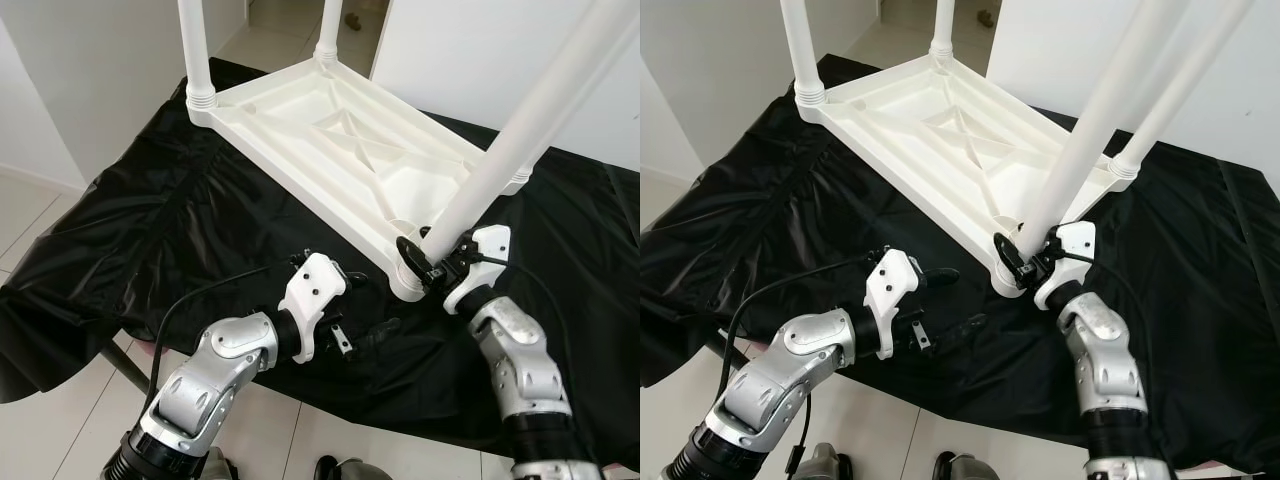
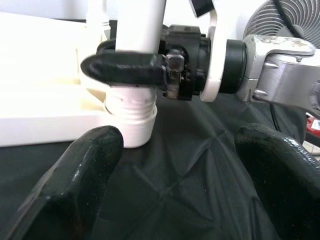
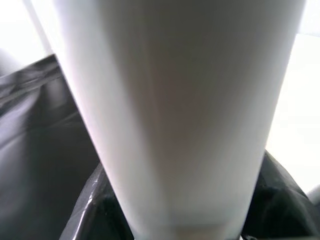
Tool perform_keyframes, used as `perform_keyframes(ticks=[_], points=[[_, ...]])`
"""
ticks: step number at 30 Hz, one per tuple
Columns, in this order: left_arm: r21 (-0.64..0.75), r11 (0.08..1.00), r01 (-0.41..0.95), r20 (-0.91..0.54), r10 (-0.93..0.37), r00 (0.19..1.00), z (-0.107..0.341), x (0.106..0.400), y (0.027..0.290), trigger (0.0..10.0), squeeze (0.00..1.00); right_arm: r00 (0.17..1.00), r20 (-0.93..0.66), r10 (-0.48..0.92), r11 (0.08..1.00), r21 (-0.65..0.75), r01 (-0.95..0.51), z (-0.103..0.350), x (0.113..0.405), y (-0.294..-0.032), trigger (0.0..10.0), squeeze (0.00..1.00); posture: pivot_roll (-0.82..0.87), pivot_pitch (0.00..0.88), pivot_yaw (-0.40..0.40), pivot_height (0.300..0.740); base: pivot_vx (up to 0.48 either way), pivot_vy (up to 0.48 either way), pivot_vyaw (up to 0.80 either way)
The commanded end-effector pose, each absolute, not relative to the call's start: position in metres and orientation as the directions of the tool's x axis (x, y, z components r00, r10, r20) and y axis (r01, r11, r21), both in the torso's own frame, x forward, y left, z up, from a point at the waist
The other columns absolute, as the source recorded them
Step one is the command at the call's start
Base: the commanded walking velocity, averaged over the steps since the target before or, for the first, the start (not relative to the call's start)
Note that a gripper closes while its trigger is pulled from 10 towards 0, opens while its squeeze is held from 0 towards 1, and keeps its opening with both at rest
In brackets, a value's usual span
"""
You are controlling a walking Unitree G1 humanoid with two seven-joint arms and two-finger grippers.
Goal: Building children table
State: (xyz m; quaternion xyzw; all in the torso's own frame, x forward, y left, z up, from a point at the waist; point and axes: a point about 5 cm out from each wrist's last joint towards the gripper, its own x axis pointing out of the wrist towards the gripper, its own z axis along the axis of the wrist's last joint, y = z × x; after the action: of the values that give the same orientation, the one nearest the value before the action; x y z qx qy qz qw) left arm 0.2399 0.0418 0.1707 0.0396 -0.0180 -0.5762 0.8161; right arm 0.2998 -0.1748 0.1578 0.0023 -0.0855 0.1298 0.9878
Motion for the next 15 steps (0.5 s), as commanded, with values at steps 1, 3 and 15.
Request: perform_keyframes(ticks=[1, 3, 15], points=[[0.078, 0.321, 0.944, -0.019, -0.946, 0.324, 0.171, 0.237, 0.039, 10.0, 0.00, 0.988, 0.137, 0.076, 0.997, 0.004, -0.077, 0.153, 0.296, -0.186, 10.0, 0.00, 0.10, 0.153, -0.120, 0.740, 0.000, 0.000, 0.00], [0.076, 0.320, 0.944, -0.018, -0.946, 0.323, 0.171, 0.237, 0.039, 10.0, 0.00, 0.993, 0.120, 0.010, 1.000, 0.015, -0.012, 0.151, 0.294, -0.183, 10.0, 0.00, 0.10, 0.155, -0.121, 0.740, 0.000, 0.000, 0.00], [0.070, 0.315, 0.947, -0.016, -0.948, 0.317, 0.171, 0.237, 0.038, 10.0, 0.00, 0.990, 0.085, -0.114, 0.992, 0.073, 0.108, 0.145, 0.278, -0.156, 10.0, 0.00, 0.08, 0.166, -0.120, 0.740, 0.000, 0.000, 0.00]])
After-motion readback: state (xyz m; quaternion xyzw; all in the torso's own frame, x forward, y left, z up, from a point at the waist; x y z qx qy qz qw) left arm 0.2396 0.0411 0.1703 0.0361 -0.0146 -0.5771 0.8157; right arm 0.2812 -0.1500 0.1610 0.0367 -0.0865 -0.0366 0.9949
